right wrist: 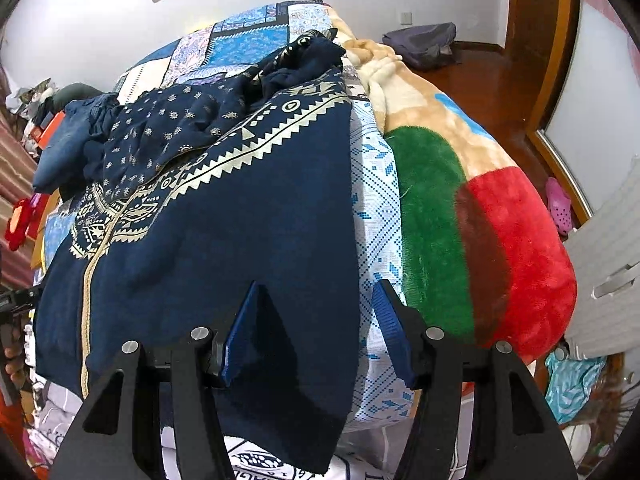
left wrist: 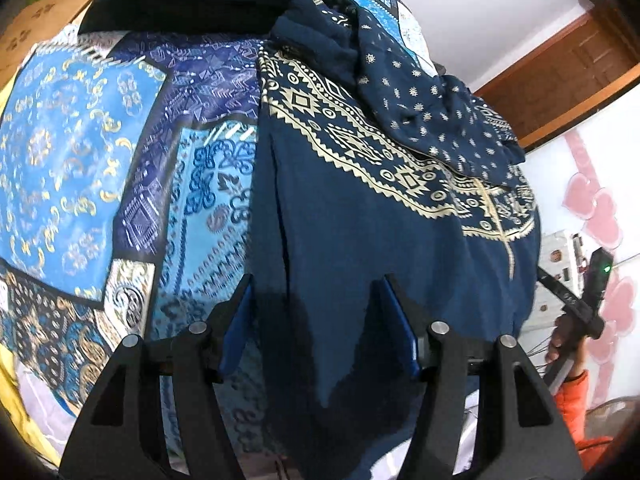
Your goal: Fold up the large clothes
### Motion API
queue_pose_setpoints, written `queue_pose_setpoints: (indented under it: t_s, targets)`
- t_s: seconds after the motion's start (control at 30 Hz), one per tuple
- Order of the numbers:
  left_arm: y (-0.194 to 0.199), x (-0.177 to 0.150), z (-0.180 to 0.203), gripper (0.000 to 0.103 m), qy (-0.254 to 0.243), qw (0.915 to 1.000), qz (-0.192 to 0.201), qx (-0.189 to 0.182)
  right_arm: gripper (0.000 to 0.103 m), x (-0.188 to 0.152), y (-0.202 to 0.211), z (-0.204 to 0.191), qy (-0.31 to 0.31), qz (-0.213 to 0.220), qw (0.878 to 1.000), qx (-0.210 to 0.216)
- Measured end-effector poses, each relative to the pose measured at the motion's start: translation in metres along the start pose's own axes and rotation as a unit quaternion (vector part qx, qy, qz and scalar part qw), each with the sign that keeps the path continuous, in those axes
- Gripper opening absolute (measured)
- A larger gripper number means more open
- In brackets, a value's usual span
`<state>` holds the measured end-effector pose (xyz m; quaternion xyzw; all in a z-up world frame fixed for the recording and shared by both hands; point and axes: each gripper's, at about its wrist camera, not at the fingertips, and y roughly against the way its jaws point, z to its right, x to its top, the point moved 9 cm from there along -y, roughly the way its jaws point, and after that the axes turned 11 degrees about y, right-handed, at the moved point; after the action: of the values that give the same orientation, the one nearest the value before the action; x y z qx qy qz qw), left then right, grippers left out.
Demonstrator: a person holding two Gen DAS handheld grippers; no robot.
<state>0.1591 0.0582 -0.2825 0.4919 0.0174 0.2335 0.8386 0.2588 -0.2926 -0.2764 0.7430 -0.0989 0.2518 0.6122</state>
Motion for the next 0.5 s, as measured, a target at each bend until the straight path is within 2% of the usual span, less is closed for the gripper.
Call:
queue_pose_setpoints:
  t_s: [0.1,0.13,0.2,0.3,0.33,0.37,0.5]
  targets:
    - [0.003,-0.001,0.005,0.060,-0.008,0.9999,0.001,-0.010,0.052,0.000,0.002,-0.003,-0.002,0.008,1.000,0.003]
    - [0.003,-0.002,0.008,0.056,-0.014,0.9998,0.005,-0.010,0.048,0.000,0.003,-0.005,0.003,0.011,1.000,0.003]
    - [0.005,-0.003,0.015,0.048,-0.029,0.9995,0.014,-0.007,0.016,0.000,0.003,-0.013,0.008,0.013,1.000,0.020]
    - [0.009,-0.001,0.025,0.028,-0.055,0.9980,0.031,0.000,0.010,0.006,0.006,-0.021,0.008,0.030,0.999,0.030]
    - [0.012,0.001,0.029,0.017,-0.067,0.9968,0.043,0.007,0.010,0.008,0.008,-0.024,0.012,0.035,0.999,0.032]
    - [0.013,0.003,0.031,0.012,-0.072,0.9962,0.048,0.010,0.009,0.010,0.009,-0.026,0.015,0.038,0.999,0.034]
    - [0.025,0.016,0.046,0.009,-0.090,0.9936,0.068,0.010,0.007,0.029,0.021,-0.035,0.014,0.059,0.996,0.068]
